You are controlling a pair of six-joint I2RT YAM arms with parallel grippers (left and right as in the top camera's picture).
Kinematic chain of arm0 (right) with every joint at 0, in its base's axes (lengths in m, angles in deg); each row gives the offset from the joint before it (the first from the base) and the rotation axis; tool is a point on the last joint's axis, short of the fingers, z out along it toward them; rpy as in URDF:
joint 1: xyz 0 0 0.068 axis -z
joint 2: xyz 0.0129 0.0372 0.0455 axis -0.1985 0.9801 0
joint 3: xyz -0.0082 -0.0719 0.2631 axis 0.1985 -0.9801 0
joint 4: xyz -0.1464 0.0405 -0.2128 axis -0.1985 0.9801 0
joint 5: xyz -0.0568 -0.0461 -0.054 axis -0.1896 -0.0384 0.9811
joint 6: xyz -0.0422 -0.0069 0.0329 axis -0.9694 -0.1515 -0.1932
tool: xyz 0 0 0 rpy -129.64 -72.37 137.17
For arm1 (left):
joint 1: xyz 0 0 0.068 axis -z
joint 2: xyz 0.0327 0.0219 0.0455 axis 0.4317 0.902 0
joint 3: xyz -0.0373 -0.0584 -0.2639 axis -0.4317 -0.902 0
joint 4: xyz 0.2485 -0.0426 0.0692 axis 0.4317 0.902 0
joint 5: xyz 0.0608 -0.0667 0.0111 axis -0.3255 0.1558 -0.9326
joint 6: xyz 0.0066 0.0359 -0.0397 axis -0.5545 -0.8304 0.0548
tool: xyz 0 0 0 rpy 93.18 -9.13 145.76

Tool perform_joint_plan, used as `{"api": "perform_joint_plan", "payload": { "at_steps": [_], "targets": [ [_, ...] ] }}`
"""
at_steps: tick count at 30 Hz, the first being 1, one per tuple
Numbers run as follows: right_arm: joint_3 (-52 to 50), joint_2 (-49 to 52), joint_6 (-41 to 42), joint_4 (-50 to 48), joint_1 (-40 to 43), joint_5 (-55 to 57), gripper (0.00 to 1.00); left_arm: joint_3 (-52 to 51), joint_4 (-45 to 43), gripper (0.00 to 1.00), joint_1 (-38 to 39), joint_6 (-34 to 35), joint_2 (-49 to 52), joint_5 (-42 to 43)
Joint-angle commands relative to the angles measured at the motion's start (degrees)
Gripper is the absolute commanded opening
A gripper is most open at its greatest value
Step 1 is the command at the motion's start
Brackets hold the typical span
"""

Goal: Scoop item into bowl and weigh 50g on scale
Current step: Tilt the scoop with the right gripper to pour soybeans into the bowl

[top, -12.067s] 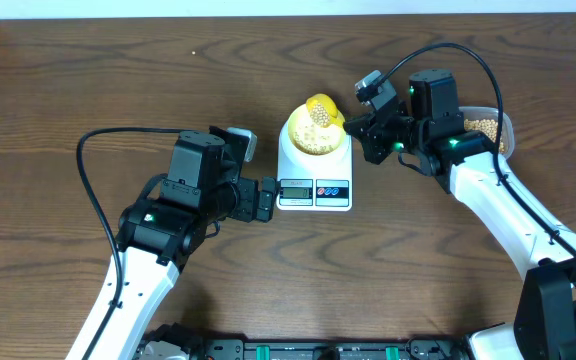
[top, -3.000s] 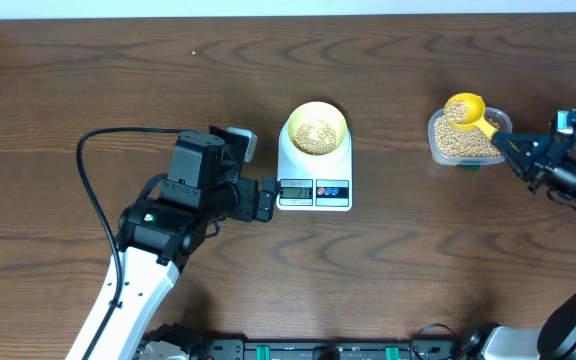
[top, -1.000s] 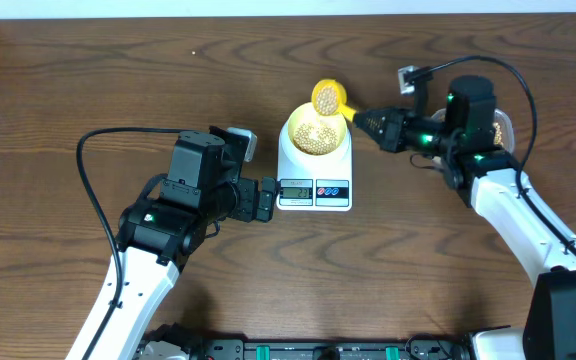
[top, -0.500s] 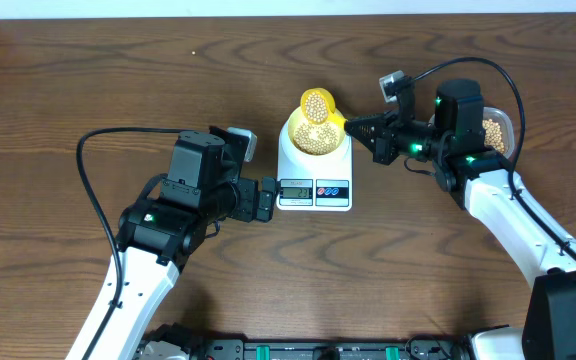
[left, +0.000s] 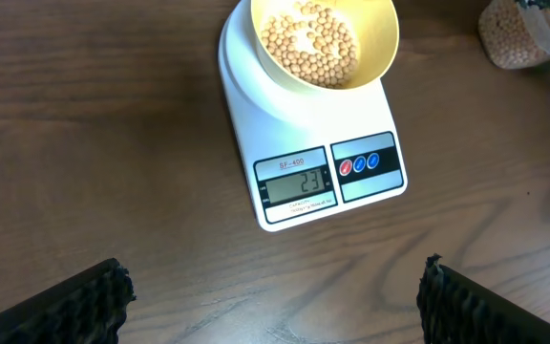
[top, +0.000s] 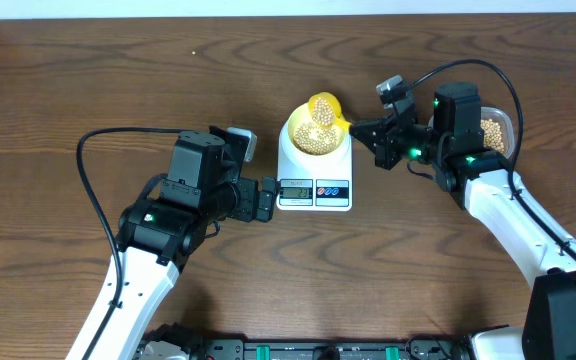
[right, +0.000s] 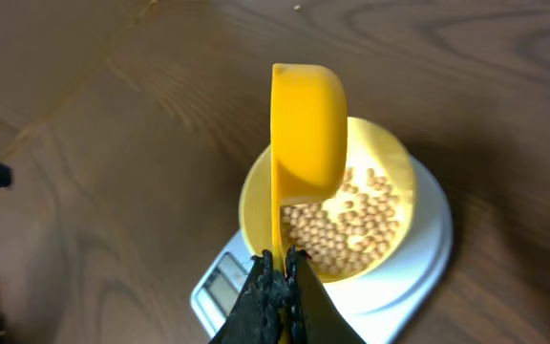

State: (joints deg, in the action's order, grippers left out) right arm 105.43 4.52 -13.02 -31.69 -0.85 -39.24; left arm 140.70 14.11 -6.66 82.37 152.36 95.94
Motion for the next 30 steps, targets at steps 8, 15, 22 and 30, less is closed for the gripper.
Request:
{"api": "perform_joint_plan", "payload": {
  "at_steps": [8,15,22,30],
  "targets": [
    [-0.1,0.3,-3.0,-0.2,-0.6,4.1,0.01,-0.2,0.0,0.98,0.1,-0.9,-0.2,-0.4],
    [-0.1,0.3,-5.4,0.2,-0.6,4.2,0.01,-0.2,0.0,0.98,0.1,-0.9,-0.2,-0.4],
    [-0.1,0.3,-7.8,0.1,-0.6,4.6,0.01,-0.2,0.0,0.98,0.1,-0.9,-0.2,-0.4],
    [-0.1,0.3,-7.8,0.1,-0.6,4.8,0.01,-0.2,0.0,0.98,0.1,-0.9,-0.2,-0.4]
  ]
}}
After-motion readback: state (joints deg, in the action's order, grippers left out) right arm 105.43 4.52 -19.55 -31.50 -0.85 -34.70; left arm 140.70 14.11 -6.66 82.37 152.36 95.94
